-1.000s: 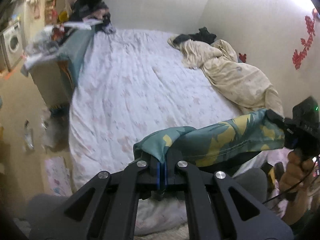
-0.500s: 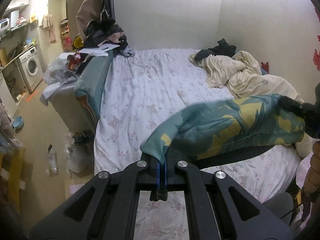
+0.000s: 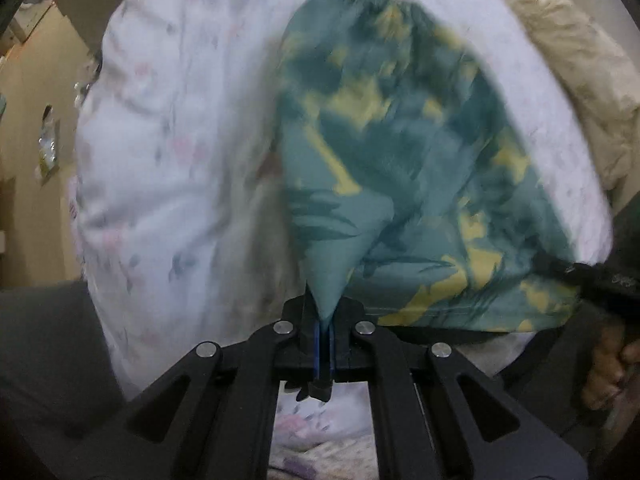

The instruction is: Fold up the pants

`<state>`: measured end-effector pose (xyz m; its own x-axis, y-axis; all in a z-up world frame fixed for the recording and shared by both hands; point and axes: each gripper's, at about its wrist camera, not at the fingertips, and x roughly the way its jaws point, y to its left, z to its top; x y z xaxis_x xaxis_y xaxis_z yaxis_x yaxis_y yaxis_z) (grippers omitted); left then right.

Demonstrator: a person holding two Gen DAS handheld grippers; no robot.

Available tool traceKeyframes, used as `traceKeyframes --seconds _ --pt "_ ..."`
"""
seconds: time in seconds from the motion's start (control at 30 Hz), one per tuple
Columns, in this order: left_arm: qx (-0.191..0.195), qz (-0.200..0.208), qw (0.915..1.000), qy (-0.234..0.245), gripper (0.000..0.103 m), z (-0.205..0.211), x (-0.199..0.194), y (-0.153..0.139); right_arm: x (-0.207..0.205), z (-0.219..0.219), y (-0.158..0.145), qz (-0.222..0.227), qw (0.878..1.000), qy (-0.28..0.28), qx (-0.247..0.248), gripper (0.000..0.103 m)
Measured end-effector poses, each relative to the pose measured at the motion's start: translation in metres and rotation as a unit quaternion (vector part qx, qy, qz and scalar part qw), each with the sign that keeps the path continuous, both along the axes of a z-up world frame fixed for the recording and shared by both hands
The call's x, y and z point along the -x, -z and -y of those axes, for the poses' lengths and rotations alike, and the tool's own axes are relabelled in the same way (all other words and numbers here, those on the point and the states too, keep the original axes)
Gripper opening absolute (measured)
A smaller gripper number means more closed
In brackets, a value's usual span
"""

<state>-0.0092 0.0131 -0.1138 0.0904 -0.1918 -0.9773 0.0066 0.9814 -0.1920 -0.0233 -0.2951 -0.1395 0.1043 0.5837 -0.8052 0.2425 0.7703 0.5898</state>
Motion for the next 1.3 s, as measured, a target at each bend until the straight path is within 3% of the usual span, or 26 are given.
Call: traceKeyframes --seconds 0.03,0.07,0.1,0.17,0.2,0.23,0.27,0.37,0.43,0.47,0.5,0.57,0.67,0.7,0.77,0.8,0.9,0.97,1.03,1.07,1.1,1.17,1.3 --pt "-0.005 -0.003 0.9999 0.009 0.001 0.002 0.001 0.002 0.000 -0.002 -0.004 0.007 1.000 -0.007 0.022 0.014" --pt "-0.015 -0.003 0.9997 0.016 0.003 0.004 0.000 0.002 -0.001 -0.003 -0.006 0.005 0.999 -0.014 0.045 0.025" --pt "-0.030 -0.001 0.9994 0.018 0.005 0.005 0.000 0.001 -0.001 -0.003 -0.006 -0.004 0.998 -0.020 0.067 0.043" --pt "-0.067 -0.001 0.9975 0.021 0.014 0.005 0.000 0.005 0.000 -0.001 -0.010 -0.012 0.993 -0.029 0.110 0.055" --pt "-0.082 -0.006 0.9965 0.017 0.022 0.004 0.000 0.006 0.000 0.002 -0.019 -0.005 0.989 -0.030 0.143 0.055" --pt "-0.099 -0.008 0.9951 0.000 0.036 0.000 0.001 0.008 0.000 0.004 -0.026 0.007 0.986 -0.029 0.163 0.055" --pt "-0.101 0.001 0.9947 -0.023 0.040 -0.008 0.001 0.005 -0.003 0.005 -0.038 0.028 0.982 -0.028 0.186 0.055" --pt "-0.088 0.045 0.9933 -0.059 0.041 -0.015 -0.003 -0.012 -0.013 -0.005 -0.070 0.122 0.967 -0.058 0.215 0.053" --pt "-0.084 0.083 0.9914 -0.056 0.041 -0.007 -0.012 -0.020 -0.025 -0.022 -0.071 0.142 0.963 -0.094 0.210 0.041" --pt "-0.078 0.092 0.9923 -0.029 0.039 0.005 -0.021 -0.020 -0.031 -0.030 -0.064 0.138 0.965 -0.106 0.196 0.023" --pt "-0.067 0.088 0.9937 -0.009 0.039 0.016 -0.026 -0.018 -0.040 -0.041 -0.051 0.125 0.969 -0.120 0.175 0.019" --pt "-0.027 0.073 0.9968 0.015 0.031 0.031 -0.038 -0.006 -0.048 -0.057 -0.029 0.107 0.971 -0.139 0.162 0.019" --pt "-0.058 0.041 0.9974 0.012 0.023 0.042 -0.045 0.016 -0.050 -0.074 0.015 0.043 0.964 -0.164 0.205 0.018" --pt "-0.070 0.019 0.9974 0.005 0.021 0.039 -0.041 0.027 -0.042 -0.073 0.028 0.013 0.956 -0.173 0.235 0.016" --pt "-0.061 -0.017 0.9980 0.002 0.021 0.030 -0.030 0.042 -0.028 -0.066 0.032 0.006 0.949 -0.179 0.258 0.016" --pt "-0.067 -0.016 0.9976 0.012 0.021 0.030 -0.024 0.040 -0.020 -0.061 0.034 -0.008 0.948 -0.180 0.264 0.016" --pt "-0.079 -0.024 0.9963 0.024 0.021 0.035 -0.016 0.031 -0.013 -0.052 0.025 -0.017 0.955 -0.165 0.245 0.017" --pt "-0.064 -0.013 0.9979 -0.001 0.025 0.031 -0.016 0.019 -0.013 -0.051 0.012 0.006 0.958 -0.155 0.240 0.023" --pt "-0.039 0.003 0.9987 -0.031 0.034 0.020 -0.017 0.003 -0.017 -0.048 -0.007 0.043 0.968 -0.143 0.202 0.023" --pt "-0.032 0.016 0.9984 -0.043 0.039 0.016 -0.021 -0.007 -0.021 -0.047 -0.014 0.056 0.971 -0.139 0.188 0.029" --pt "-0.034 0.029 0.9979 -0.048 0.040 0.013 -0.028 -0.016 -0.027 -0.045 -0.023 0.072 0.972 -0.135 0.178 0.045" --pt "-0.049 0.053 0.9962 -0.048 0.051 0.010 -0.045 -0.034 -0.040 -0.040 -0.039 0.103 0.973 -0.122 0.168 0.069" --pt "-0.055 0.076 0.9943 -0.051 0.061 -0.007 -0.089 -0.050 -0.079 -0.023 -0.056 0.137 0.976 -0.098 0.135 0.069"
